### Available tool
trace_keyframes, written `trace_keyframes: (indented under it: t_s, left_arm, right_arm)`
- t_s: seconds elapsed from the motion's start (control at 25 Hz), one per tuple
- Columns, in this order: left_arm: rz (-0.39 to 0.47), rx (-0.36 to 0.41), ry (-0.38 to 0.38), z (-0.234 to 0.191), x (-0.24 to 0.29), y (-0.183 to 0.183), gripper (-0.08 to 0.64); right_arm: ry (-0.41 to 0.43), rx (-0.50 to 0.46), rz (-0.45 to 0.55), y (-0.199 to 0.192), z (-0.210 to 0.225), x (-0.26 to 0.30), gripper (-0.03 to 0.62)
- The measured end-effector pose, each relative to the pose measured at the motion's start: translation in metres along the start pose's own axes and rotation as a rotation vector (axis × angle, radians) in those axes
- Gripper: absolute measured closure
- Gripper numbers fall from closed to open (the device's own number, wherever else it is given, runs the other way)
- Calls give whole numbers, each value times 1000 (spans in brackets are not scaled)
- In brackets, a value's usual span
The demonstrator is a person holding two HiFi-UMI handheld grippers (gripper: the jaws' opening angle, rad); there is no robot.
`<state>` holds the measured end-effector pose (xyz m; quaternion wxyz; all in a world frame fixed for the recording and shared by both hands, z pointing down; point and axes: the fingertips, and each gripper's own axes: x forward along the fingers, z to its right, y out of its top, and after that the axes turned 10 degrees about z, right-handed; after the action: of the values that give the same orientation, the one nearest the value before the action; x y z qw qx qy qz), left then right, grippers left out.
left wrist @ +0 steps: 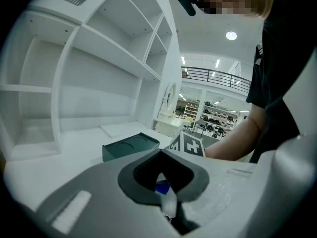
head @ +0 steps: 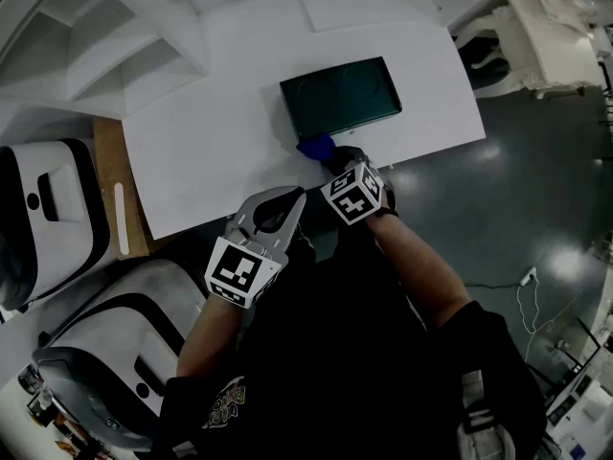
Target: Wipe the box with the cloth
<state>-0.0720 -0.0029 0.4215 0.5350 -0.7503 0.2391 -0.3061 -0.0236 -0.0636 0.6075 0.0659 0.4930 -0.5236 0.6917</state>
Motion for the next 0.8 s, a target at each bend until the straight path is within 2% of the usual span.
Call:
trace_keyframes:
  t_s: [0.8]
  left_arm:
    - [-10, -10, -33, 26, 41, -3, 558]
  right_arm:
    - [-31, 47, -13, -24, 52, -19, 468]
